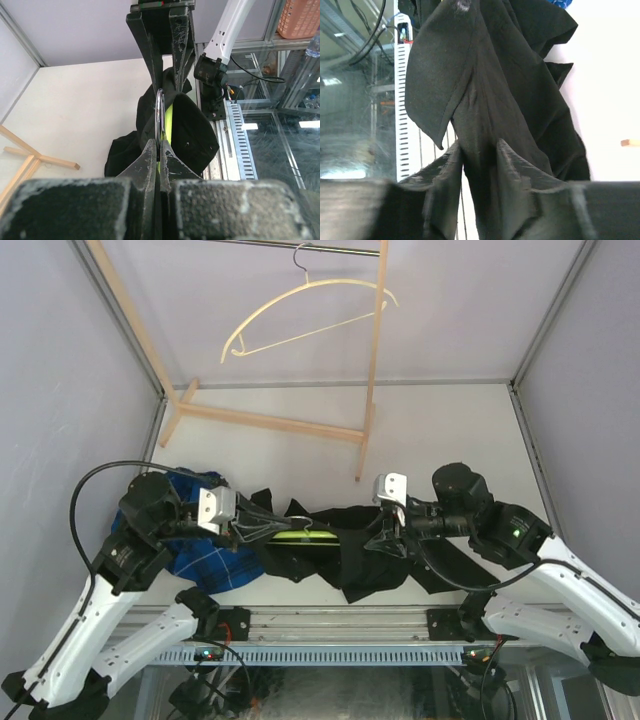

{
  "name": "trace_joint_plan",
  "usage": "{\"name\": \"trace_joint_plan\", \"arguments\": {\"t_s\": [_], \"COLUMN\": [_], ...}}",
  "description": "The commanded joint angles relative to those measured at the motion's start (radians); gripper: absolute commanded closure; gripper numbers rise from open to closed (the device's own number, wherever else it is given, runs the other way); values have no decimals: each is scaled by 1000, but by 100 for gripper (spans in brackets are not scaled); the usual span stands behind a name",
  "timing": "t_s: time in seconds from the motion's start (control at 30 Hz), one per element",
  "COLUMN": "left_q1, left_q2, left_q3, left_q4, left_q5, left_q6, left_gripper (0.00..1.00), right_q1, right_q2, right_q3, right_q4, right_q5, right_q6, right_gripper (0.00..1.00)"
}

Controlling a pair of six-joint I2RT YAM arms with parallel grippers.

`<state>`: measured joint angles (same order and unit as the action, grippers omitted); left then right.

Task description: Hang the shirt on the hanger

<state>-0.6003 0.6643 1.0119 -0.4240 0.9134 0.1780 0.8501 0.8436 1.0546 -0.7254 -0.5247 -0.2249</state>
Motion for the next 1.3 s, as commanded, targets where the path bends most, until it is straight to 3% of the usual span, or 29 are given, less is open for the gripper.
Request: {"name": "trace_joint_plan", "arguments": {"t_s": [0.0,0.1,0.17,0.23,0.3,0.33,0.43,0.53,0.63,0.8,1.03,1.27], "left_q1": [-2,-1,-2,-1,-1,-2,-2,-1,-2,-1,-2,35], "left_q2": [-23,-27,-32,-44,-63,-74,-113,-149,-175,-263,-252,-57], "left_q3": [86,85,79,65,41,26,-11,-47,-100,-198,-145,6], "left_q4": [45,38,34,37,50,59,69,77,102,200,98,47], "left_q5": [9,-5,-27,-62,-97,-126,-253,-497,-666,-819,-1105,-1201], "left_q6": [18,22,17,1,-25,-42,-96,-191,-306,-454,-415,-370], "left_gripper": [100,100,97,81,56,48,35,20,16,14,5,4], "right_q1": [-3,-3,-5,-6,-8,-9,-16,-17,-13,31,165,229], "right_q2": [11,0,-28,-72,-112,-131,-175,-189,-177,-115,-37,46], "right_q3": [7,7,0,-16,-34,-45,-80,-107,-123,-132,-138,-116], "right_q4": [15,14,22,44,68,81,129,199,260,363,505,523], "right_q5": [-37,-29,-10,14,54,74,124,211,282,492,734,1009], "right_q6": [2,2,13,31,50,62,91,156,212,321,366,450], "right_gripper": [76,97,100,100,100,100,100,100,100,100,100,100]}}
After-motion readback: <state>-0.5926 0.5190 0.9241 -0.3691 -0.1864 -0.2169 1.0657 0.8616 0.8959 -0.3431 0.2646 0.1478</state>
